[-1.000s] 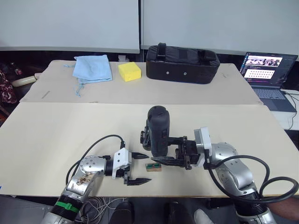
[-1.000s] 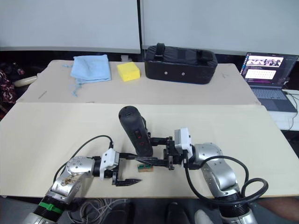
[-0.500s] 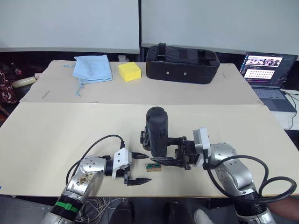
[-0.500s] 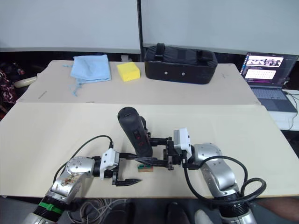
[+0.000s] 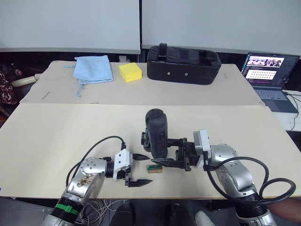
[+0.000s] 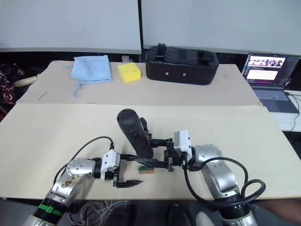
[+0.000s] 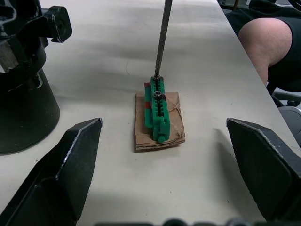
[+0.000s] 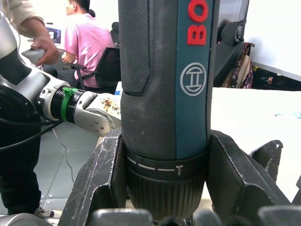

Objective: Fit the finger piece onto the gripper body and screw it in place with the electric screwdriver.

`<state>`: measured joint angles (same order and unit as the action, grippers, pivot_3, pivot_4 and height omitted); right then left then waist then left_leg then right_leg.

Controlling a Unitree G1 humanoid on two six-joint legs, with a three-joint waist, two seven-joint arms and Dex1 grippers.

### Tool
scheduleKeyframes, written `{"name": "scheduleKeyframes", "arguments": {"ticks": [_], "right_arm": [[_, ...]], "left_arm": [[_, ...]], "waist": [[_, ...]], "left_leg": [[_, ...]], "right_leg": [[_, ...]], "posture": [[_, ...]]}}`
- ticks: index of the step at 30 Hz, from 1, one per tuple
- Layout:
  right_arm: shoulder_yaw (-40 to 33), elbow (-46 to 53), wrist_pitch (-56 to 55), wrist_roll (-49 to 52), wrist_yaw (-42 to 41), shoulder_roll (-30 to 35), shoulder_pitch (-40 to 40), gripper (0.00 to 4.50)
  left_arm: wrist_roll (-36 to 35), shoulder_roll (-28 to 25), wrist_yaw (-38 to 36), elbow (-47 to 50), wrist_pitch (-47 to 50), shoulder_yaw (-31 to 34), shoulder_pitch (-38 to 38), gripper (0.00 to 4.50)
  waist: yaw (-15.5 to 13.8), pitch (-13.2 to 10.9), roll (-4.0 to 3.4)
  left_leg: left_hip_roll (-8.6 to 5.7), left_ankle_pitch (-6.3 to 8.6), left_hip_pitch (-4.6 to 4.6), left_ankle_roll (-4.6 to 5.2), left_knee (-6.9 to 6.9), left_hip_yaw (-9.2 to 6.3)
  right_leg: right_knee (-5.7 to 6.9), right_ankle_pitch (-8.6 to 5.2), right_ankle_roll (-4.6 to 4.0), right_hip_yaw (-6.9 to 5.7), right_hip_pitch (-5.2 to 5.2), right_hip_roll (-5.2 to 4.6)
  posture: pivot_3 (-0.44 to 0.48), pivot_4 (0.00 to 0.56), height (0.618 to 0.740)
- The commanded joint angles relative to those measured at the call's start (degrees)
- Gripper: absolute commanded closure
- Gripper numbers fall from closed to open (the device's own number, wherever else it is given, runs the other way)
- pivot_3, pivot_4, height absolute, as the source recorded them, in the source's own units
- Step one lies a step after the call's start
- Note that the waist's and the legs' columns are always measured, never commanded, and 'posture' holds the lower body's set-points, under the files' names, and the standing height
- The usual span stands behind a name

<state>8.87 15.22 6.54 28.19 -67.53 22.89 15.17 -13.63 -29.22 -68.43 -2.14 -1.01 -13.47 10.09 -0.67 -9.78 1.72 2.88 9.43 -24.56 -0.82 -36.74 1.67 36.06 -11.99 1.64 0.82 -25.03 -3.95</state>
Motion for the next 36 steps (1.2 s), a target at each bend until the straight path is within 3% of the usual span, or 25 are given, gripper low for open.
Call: {"name": "scheduleKeyframes", "arguments": {"ticks": [1,21,29,36], "right_arm": [[-0.2,1.7,-1.1,1.6,-0.3,-0.4,0.8,2.60],[-3.8,8.3,4.2,8.0,2.9,1.9,3.9,2.60],[-9.3,11.3,9.4,14.3,6.1,5.9,7.1,2.60],[-14.5,7.0,13.6,18.9,8.4,8.3,13.9,2.60]], "left_arm": [[0.5,-0.2,0.0,-0.6,0.4,-1.0,-1.1,0.00],[-10.4,-4.3,-5.5,4.1,0.6,6.8,-3.6,0.00],[-20.8,-8.9,-4.4,11.7,10.5,15.4,-4.8,0.00],[-25.3,-12.5,-4.8,12.4,16.5,20.2,-3.2,0.00]], "waist": [[0.0,0.0,0.00],[0.4,0.0,0.01],[0.3,0.0,0.03],[0.4,-0.1,0.03]], "left_leg": [[0.00,0.00,0.00,0.00,0.00,0.00],[0.06,0.01,-0.07,-0.01,0.01,0.00],[0.05,0.01,-0.11,-0.02,0.01,0.01],[0.05,0.01,-0.13,-0.02,0.01,0.01]], "right_leg": [[0.00,0.00,0.00,0.00,0.00,0.00],[-0.01,-0.01,-0.02,-0.02,-0.11,0.00],[-0.05,-0.01,-0.02,-0.06,-0.13,-0.07],[-0.05,-0.01,-0.03,-0.06,-0.16,-0.06]], "posture": [[0.000,0.150,0.740],[0.000,0.150,0.740],[0.000,0.150,0.740],[0.000,0.150,0.740]]}}
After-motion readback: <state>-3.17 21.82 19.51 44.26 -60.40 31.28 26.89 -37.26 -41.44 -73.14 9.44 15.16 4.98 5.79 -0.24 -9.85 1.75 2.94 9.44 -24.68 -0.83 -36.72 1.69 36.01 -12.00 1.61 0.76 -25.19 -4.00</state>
